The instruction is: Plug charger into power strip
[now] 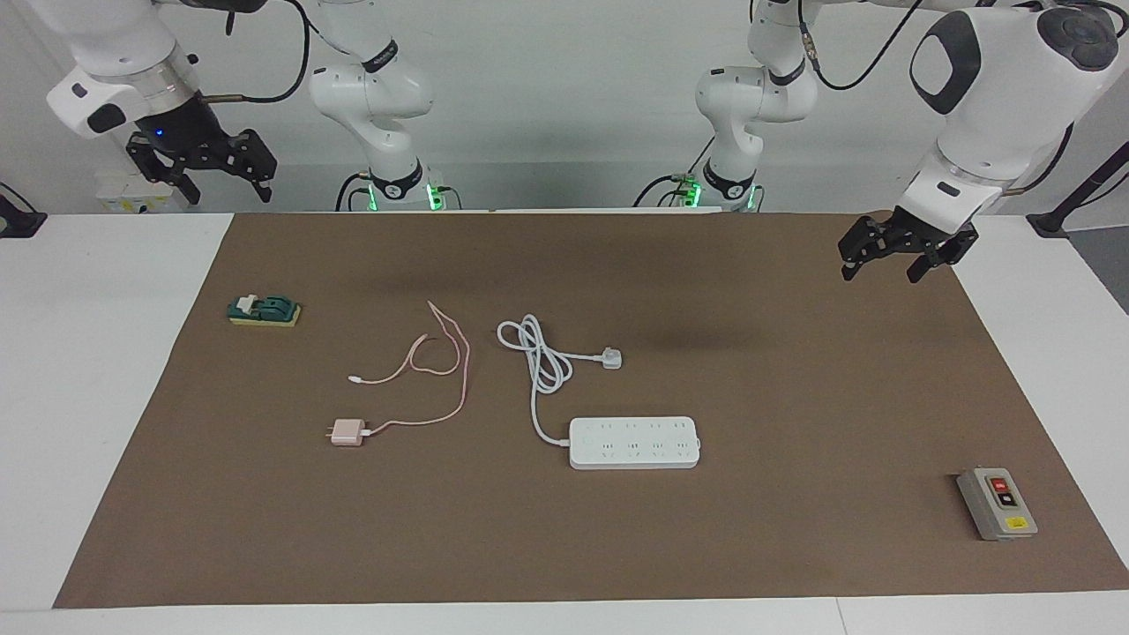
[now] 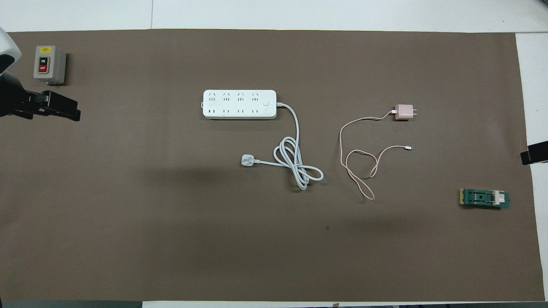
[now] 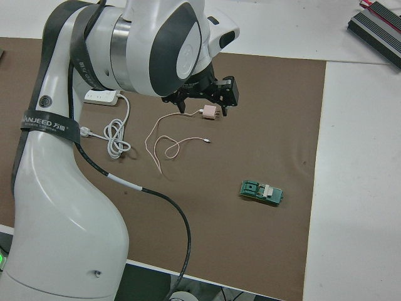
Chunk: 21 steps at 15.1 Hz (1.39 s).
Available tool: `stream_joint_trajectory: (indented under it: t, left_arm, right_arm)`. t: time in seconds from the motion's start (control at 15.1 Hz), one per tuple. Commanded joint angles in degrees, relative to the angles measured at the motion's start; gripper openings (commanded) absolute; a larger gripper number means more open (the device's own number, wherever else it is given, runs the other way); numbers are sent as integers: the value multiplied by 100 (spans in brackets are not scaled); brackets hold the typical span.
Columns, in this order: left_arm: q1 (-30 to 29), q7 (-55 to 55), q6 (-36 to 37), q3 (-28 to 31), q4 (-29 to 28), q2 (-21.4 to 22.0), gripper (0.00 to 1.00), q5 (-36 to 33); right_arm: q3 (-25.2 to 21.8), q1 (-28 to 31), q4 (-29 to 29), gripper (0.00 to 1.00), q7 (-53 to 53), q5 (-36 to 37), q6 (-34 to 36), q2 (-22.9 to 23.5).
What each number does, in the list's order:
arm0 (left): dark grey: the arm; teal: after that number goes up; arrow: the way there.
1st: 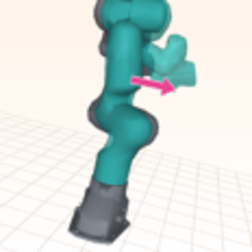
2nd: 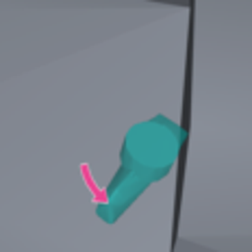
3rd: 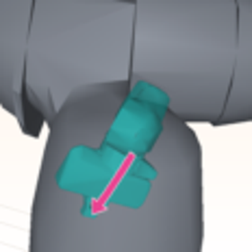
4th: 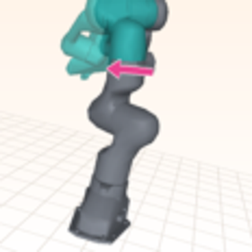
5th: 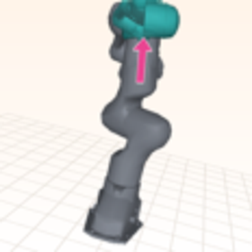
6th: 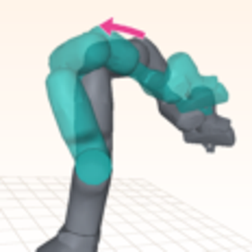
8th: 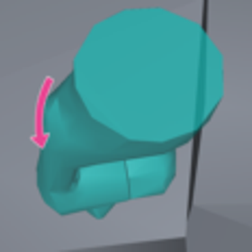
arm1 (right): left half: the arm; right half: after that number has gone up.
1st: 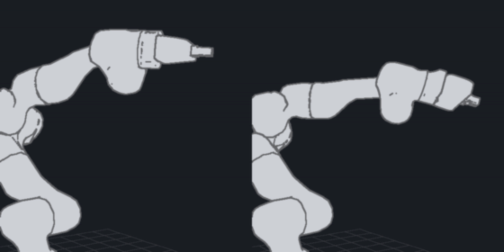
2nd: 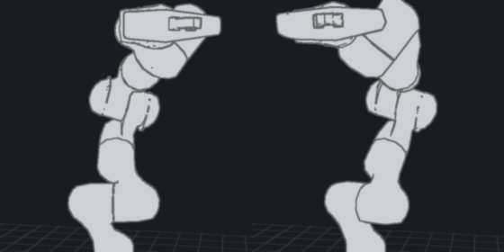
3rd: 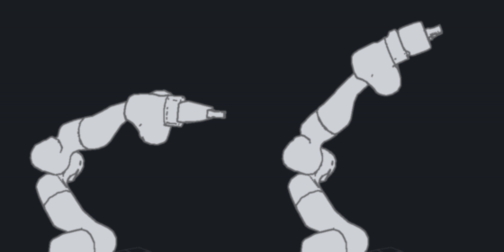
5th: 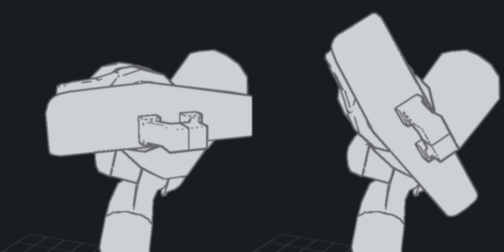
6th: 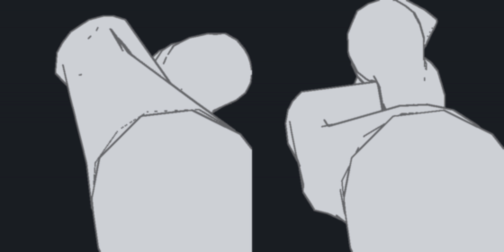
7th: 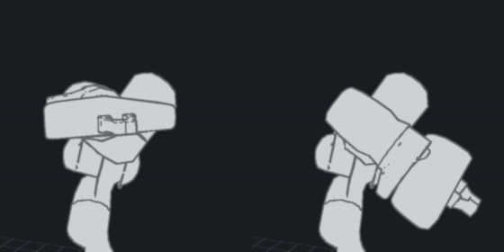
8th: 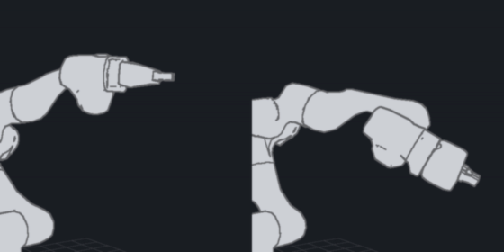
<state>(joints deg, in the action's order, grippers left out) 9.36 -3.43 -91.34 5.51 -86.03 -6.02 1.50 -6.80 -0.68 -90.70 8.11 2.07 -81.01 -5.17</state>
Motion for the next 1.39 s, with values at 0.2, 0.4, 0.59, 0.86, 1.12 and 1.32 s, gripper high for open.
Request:
stream_joint_trajectory:
  t: [0.2,0.4,0.59,0.86,1.12,1.32]
  left_arm:
    - [66,-17,-85,20,-125,74,100,-97]
    - [22,-26,-112,20,-125,74,100,-97]
    - [31,-17,-147,3,-134,74,100,-97]
    - [14,-52,-173,3,-178,92,100,-97]
    - [40,-70,-542,3,-186,83,100,-97]
    - [13,-61,-542,3,-195,92,100,-97]
  right_arm:
    - [12,-2,-35,100,103,22,50,-72]
    - [3,7,-35,100,103,22,50,-72]
    - [3,7,-44,100,138,13,68,-89]
    - [-6,33,-131,100,69,-188,129,-133]
    - [-23,147,-491,100,-1184,-671,51,-107]
    - [-23,209,-912,100,-2705,-1233,-439,-1]
